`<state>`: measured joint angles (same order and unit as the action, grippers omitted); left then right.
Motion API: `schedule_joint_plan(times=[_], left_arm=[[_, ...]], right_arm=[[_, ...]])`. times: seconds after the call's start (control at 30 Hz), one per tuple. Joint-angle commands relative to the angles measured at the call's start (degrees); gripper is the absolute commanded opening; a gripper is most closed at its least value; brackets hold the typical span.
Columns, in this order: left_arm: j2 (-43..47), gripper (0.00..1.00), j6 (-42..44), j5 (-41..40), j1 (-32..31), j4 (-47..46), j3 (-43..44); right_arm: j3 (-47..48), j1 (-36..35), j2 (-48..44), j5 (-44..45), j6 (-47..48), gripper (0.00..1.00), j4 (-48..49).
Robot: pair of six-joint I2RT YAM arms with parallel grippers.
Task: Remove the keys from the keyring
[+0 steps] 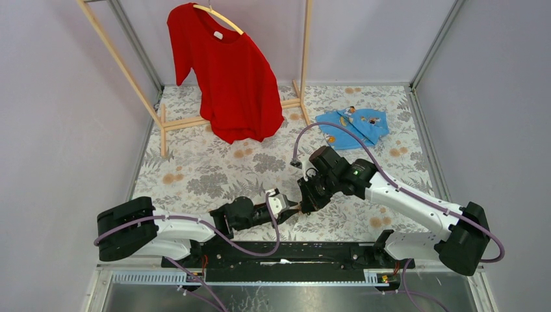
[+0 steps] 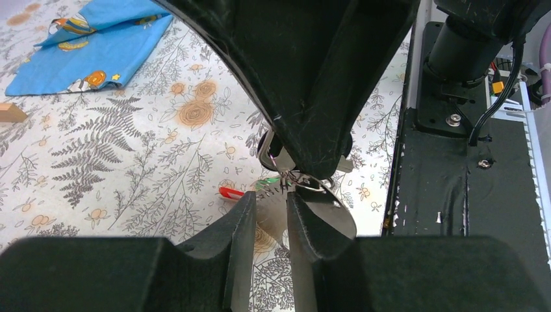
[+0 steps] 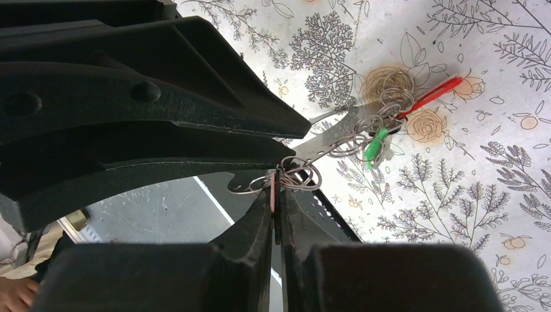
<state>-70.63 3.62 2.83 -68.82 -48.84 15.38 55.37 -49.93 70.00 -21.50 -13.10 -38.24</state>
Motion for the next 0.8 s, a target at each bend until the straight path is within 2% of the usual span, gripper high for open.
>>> schedule_joint_plan(times=[0.0,0.3,0.77], left_arm=[[0.8,0.28,1.4,0.7,-0.8,-5.2,0.9],[-0.1,0.27,1.6,2.6,-1.0,-5.4,1.4],[-4.5,0.1,1.3,2.5,-3.2,-7.5,3.5]], right_arm=[[-0.2,-0.8,-1.4,0.6,-0.5,0.0,1.2],[-0.7,-0.8,-1.4,0.8,-0.8,0.0,1.2],[-1.6,-1.0,-2.9,3.8,-2.0,0.0,-2.4]])
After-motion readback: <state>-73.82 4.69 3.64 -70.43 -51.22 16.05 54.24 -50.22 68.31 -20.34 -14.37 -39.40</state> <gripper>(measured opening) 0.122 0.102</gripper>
